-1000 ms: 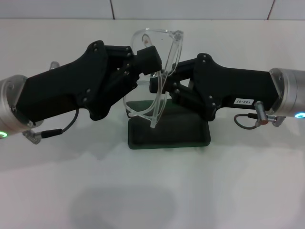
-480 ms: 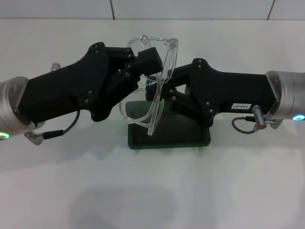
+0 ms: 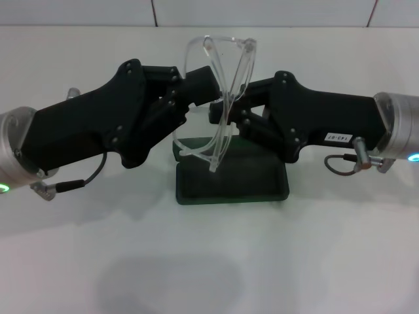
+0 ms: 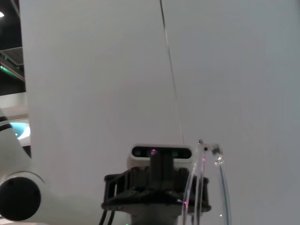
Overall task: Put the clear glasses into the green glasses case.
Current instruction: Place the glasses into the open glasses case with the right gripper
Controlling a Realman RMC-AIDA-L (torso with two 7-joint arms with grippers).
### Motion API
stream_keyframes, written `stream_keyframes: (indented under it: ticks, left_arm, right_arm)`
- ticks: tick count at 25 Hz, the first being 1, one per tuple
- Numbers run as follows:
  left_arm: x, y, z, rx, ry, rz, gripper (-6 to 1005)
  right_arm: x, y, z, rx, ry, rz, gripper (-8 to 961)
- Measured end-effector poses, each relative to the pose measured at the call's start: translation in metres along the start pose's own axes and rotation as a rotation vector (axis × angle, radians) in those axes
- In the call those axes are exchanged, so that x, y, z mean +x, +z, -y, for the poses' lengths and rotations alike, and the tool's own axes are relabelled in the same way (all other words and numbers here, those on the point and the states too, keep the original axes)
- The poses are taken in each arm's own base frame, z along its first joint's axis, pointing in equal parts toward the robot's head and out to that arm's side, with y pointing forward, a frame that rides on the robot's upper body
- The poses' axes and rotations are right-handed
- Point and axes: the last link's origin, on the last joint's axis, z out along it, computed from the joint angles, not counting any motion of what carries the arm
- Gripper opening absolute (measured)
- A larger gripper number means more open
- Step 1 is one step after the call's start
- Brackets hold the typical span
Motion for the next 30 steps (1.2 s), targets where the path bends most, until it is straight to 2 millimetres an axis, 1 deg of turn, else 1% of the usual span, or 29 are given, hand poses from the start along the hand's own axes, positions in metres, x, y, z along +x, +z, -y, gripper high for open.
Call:
stream_keyframes:
  ticks: [2, 5, 7, 10, 11, 12, 14, 16, 19, 22, 24, 26, 28, 30]
  left_arm:
    - [0.000, -0.002, -0.001, 0.003, 0.001, 0.001, 26]
    - [0.004, -0.011, -0.003, 0.010, 0.011, 0.009, 26]
    - [0.009, -0.023, -0.005, 0.025, 0.020, 0.017, 26]
    - [0.017, -0.050, -0.008, 0.072, 0.018, 0.059, 26]
    - [0.019, -0.056, -0.009, 0.084, 0.017, 0.070, 26]
    - [0.022, -0.069, -0.011, 0.114, 0.015, 0.093, 26]
    - [0.026, -0.088, -0.015, 0.167, 0.016, 0.122, 27]
    - [0.031, -0.109, -0.019, 0.240, 0.025, 0.147, 27]
    - [0.036, -0.133, -0.024, 0.339, 0.040, 0.169, 27]
    - [0.038, -0.145, -0.029, 0.393, 0.043, 0.188, 27]
    - [0.037, -0.148, -0.032, 0.408, 0.041, 0.198, 27]
    - [0.036, -0.149, -0.034, 0.413, 0.041, 0.203, 27]
    - [0.034, -0.150, -0.035, 0.416, 0.041, 0.209, 27]
    - [0.033, -0.151, -0.036, 0.418, 0.040, 0.216, 27]
  right_arm:
    - [-0.001, -0.002, 0.001, 0.010, -0.004, 0.004, 80]
    - [-0.007, -0.006, 0.005, 0.021, -0.016, 0.004, 81]
    - [-0.012, -0.008, 0.008, 0.018, -0.013, -0.016, 81]
    - [-0.024, -0.007, 0.010, -0.023, -0.003, -0.113, 81]
    - [-0.028, -0.006, 0.009, -0.037, -0.002, -0.162, 81]
    - [-0.033, -0.004, 0.007, -0.048, -0.014, -0.220, 81]
    - [-0.041, -0.001, 0.005, -0.044, -0.039, -0.367, 80]
    - [-0.052, 0.006, 0.003, -0.019, -0.066, -0.516, 80]
    - [-0.067, 0.016, 0.000, 0.039, -0.101, -0.717, 80]
    - [-0.082, 0.029, -0.001, 0.075, -0.116, -0.870, 81]
    - [-0.092, 0.042, 0.001, 0.074, -0.099, -0.988, 81]
    - [-0.099, 0.053, 0.003, 0.075, -0.074, -1.075, 81]
    - [-0.102, 0.064, 0.005, 0.087, -0.071, -1.172, 81]
    - [-0.099, 0.078, 0.005, 0.117, -0.108, -1.306, 80]
